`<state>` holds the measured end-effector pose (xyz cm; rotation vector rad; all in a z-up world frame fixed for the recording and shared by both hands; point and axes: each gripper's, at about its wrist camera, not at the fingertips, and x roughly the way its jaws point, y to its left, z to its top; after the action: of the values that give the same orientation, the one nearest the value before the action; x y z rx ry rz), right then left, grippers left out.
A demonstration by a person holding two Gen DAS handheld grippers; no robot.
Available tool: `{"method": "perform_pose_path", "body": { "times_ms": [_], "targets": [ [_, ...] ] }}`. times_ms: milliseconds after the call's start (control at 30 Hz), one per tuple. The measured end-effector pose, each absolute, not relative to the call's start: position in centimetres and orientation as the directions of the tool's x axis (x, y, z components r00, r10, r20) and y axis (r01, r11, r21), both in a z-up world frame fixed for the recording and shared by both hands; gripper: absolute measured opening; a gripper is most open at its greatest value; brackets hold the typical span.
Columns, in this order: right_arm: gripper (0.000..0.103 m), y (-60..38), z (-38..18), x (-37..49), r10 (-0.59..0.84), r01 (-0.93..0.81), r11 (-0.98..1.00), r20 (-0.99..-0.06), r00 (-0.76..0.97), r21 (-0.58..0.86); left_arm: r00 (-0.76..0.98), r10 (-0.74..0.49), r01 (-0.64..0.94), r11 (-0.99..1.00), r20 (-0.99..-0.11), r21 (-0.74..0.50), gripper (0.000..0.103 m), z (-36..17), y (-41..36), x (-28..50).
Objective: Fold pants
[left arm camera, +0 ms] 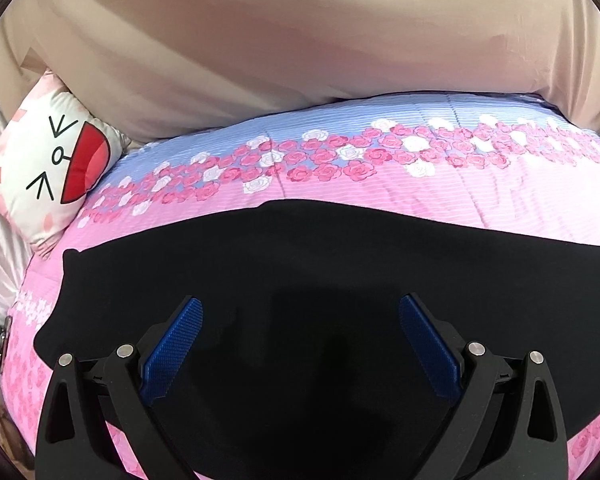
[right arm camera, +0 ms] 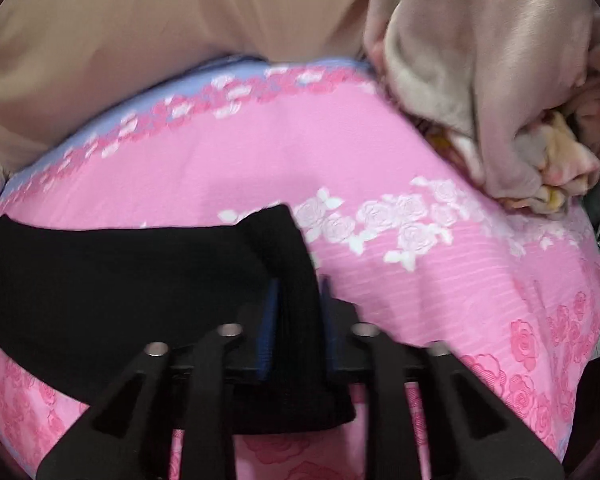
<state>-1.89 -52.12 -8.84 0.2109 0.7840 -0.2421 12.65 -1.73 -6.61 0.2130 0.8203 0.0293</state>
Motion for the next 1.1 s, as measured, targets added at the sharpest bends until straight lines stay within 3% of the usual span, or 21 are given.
{"method": "perform_pose_path", "body": {
  "times_ms": [67, 133, 267, 400, 433, 467, 500, 533, 767, 1100],
  "targets": [
    [0.039, -52.9, -7.7, -4.2, -0.137, 0.329, 0.931, -0.684, 0.717, 0.159, 0.672, 0.119, 0.041, 0.98, -0.731, 0.197, 0.097, -6.7, -1.3, 12.7],
    [0.061, -53.8, -8.2, -5.8, -0.08, 0.346, 0.901, -0.683, 0.726, 0.261, 0.674, 0.126, 0.03, 0.98, -0.728, 0.197, 0.097, -6.7, -0.9, 12.7],
    [0.061, -54.3, -10.6, -6.5, 0.022, 0.357, 0.854, -0.712, 0.702, 0.378, 0.674, 0.118, 0.04, 0.98, -0.729, 0.195, 0.097, -6.7, -1.0, 12.5],
    [0.061, -54.0, -10.7, -6.1, 0.012, 0.385, 0.831, -0.705, 0.709, 0.401, 0.681, 0.089, 0.066, 0.981, -0.727, 0.181, 0.097, -6.5, -1.4, 12.1],
    [0.05, -53.5, -10.8, -5.7, 0.015, 0.378, 0.839, -0.71, 0.704, 0.392, 0.683, 0.085, 0.069, 0.981, -0.726, 0.179, 0.097, -6.5, -1.5, 12.0],
    [0.047, -52.8, -10.7, -5.2, -0.021, 0.391, 0.854, -0.729, 0.684, 0.342, 0.684, 0.082, 0.069, 0.982, -0.725, 0.176, 0.097, -6.4, -1.3, 11.9],
    [0.031, -52.5, -10.6, -5.1, -0.004, 0.377, 0.859, -0.731, 0.682, 0.347, 0.685, 0.082, 0.064, 0.983, -0.724, 0.171, 0.097, -6.4, -0.8, 11.8],
    [0.022, -52.2, -10.6, -4.9, 0.048, 0.356, 0.845, -0.72, 0.692, 0.399, 0.686, 0.083, 0.055, 0.985, -0.723, 0.165, 0.097, -6.4, -0.4, 11.7],
    [0.021, -48.3, -5.7, -3.4, 0.043, 0.3, 0.859, -0.642, 0.765, 0.414, 0.682, 0.117, -0.045, 0.992, -0.722, 0.119, 0.097, -6.5, 6.2, 11.0],
    [0.021, -31.1, 2.4, 5.2, 0.217, -0.03, 0.945, -0.556, 0.803, 0.326, 0.692, 0.092, -0.062, 0.996, -0.716, 0.068, 0.097, -7.2, 12.8, 11.1]
  ]
}}
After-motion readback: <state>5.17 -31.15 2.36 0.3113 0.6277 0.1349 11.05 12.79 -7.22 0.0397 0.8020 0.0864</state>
